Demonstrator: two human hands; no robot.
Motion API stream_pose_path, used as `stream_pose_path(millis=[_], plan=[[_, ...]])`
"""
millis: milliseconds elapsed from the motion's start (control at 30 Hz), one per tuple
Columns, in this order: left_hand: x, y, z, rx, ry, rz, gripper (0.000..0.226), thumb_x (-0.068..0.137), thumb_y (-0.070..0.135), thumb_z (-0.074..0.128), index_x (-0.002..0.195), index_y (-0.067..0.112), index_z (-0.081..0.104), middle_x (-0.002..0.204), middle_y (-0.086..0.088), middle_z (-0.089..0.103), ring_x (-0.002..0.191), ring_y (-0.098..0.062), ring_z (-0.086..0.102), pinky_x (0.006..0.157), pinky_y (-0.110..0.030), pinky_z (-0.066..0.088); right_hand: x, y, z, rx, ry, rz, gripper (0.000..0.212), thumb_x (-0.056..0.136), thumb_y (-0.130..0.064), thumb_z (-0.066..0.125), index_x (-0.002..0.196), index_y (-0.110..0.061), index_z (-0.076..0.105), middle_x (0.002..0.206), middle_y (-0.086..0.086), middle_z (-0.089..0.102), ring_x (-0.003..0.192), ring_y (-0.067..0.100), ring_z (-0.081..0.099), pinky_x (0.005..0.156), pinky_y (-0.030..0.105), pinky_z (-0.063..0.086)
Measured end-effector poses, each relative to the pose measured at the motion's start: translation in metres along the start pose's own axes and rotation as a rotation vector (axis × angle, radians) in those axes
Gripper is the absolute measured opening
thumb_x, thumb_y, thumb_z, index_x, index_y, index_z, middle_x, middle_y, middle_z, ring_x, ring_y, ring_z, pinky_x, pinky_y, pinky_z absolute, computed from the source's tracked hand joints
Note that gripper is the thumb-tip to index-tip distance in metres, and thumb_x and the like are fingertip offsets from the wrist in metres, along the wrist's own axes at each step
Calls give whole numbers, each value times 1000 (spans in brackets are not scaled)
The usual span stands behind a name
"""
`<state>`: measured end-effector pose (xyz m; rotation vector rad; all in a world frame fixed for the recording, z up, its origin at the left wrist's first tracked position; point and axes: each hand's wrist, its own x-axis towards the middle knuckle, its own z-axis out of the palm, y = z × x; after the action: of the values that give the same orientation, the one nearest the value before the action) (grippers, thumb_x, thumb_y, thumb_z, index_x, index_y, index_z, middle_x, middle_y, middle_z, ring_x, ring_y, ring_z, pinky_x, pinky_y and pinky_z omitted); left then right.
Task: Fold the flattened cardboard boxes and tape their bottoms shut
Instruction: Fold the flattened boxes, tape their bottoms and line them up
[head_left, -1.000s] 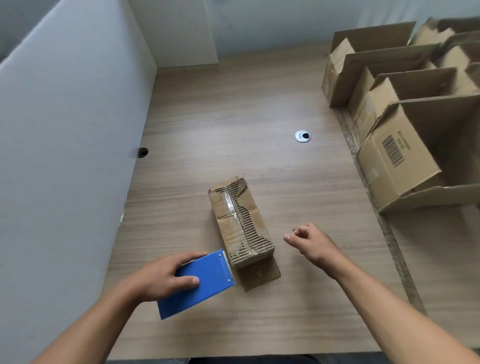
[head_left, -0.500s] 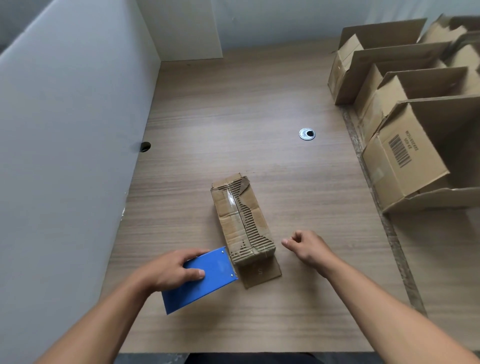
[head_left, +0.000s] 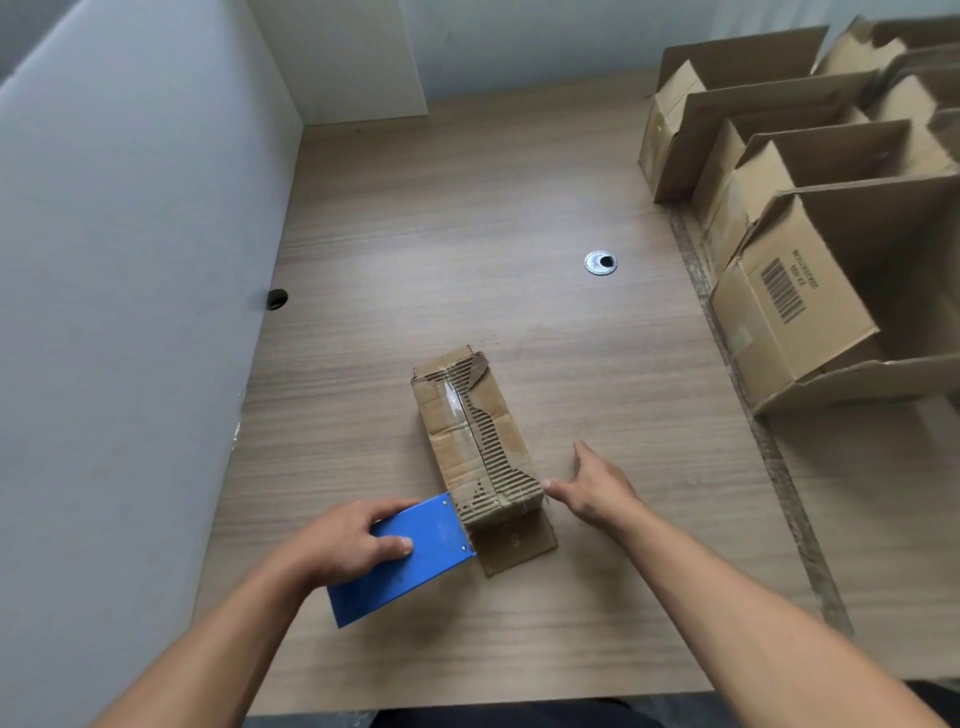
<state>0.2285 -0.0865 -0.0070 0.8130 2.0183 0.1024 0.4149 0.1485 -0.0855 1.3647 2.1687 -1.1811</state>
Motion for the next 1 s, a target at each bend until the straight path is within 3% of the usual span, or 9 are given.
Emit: stream_pose_path(millis=[133,267,400,533,700,800,867,933,1000], plan=[[-1,-1,2,-14,17,2,55,71,56,52,126,60,49,121,22,62,106,-5,59,96,-32,45,-14,2,10,148,101,-163,37,94,-32,65,128,-20,54,95,-2,67,93,18,61,79,30,46],[-1,-3,4,-3,38,-7,54,78,53,57,132,57,49,124,21,62,108,-5,58,97,-33,45,-21,11,19,280,76,-219,11,94,-29,61,104,-28,58,81,-3,68,83,17,65,78,36,51],[-2,-5,7,29,87,26,48,92,38,62,136,50,50,123,21,61,107,-4,57,91,-26,43,-28,17,20,484,59,-221,13,91,-27,65,101,-30,58,79,6,71,76,17,63,78,33,48],[-3,-10,8,24,93,34,48,91,39,63,135,50,50,123,21,61,106,-4,57,92,-26,43,-33,15,21,663,-10,-185,25,87,-26,73,107,-30,58,84,-4,77,94,13,70,90,32,49],[-2,-15,7,31,80,4,52,88,45,61,138,51,48,124,17,62,106,-7,58,91,-26,44,-34,7,31,755,30,-163,44,82,-18,80,119,-30,59,82,1,76,91,18,71,89,28,49],[0,-14,10,6,78,-2,57,83,50,59,139,51,47,126,16,62,107,-7,58,93,-27,44,-30,10,37,690,123,-182,40,84,-20,78,119,-30,62,80,2,74,81,17,69,72,14,46],[2,-13,13,-11,76,-3,62,79,53,56,140,51,46,127,17,61,108,-7,58,94,-28,44,-26,17,40,548,202,-222,35,86,-23,76,118,-29,65,78,-2,72,81,13,67,70,12,45],[4,-12,14,-23,73,-2,64,75,55,55,139,52,46,126,17,62,108,-7,58,95,-29,44,-20,22,43,324,302,-335,32,87,-24,75,118,-29,67,80,-9,69,86,16,63,81,30,48],[5,-13,14,-27,64,-2,65,75,55,55,139,52,46,126,18,62,108,-7,58,94,-29,44,-14,24,45,70,399,-515,32,87,-22,74,118,-29,66,87,-11,69,90,21,61,80,41,42]])
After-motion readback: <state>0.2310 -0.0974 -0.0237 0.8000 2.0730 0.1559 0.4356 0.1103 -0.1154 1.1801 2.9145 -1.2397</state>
